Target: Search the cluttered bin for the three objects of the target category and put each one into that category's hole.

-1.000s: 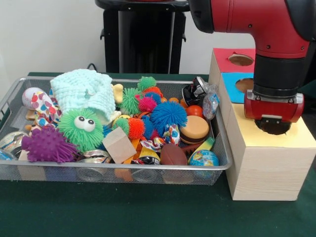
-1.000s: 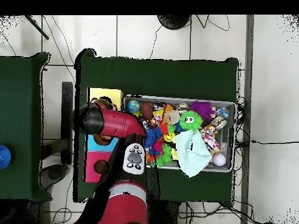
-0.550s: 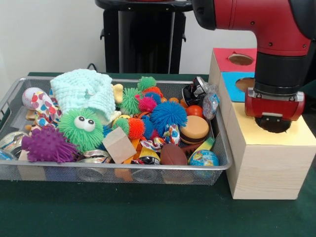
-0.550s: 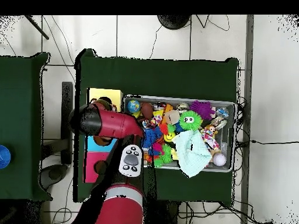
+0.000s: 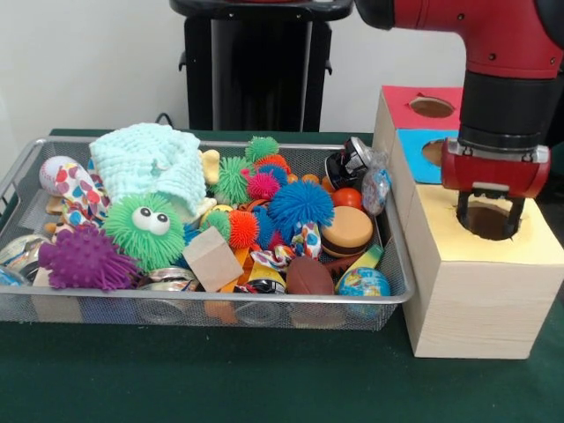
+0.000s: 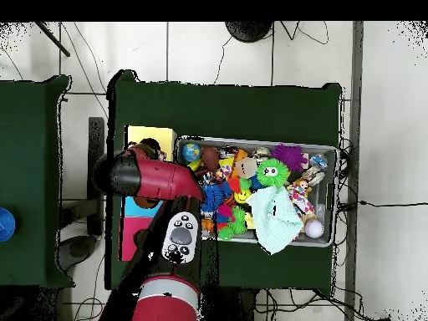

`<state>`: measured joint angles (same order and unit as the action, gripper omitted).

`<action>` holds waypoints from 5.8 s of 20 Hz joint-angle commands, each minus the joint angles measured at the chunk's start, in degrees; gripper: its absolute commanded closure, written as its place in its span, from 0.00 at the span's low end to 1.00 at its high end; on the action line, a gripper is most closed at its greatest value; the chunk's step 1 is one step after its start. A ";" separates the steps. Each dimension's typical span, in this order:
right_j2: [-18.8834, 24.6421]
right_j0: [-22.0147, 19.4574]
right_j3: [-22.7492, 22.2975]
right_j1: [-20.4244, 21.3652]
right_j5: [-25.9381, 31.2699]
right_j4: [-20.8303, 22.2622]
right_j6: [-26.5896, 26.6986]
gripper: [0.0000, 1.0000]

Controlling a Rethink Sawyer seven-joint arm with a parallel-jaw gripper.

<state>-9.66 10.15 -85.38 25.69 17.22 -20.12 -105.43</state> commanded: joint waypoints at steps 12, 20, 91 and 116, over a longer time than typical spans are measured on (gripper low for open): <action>0.75 -0.31 -5.73 1.39 12.98 3.07 -6.78 1.00; -2.79 2.03 -3.78 3.08 17.35 1.99 -10.75 1.00; -5.90 -6.70 -1.25 5.33 21.39 7.12 -7.38 1.00; -3.44 -12.38 12.79 -2.16 28.87 10.12 -0.49 1.00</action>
<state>-19.86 -0.61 -75.21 27.52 40.08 -13.06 -105.43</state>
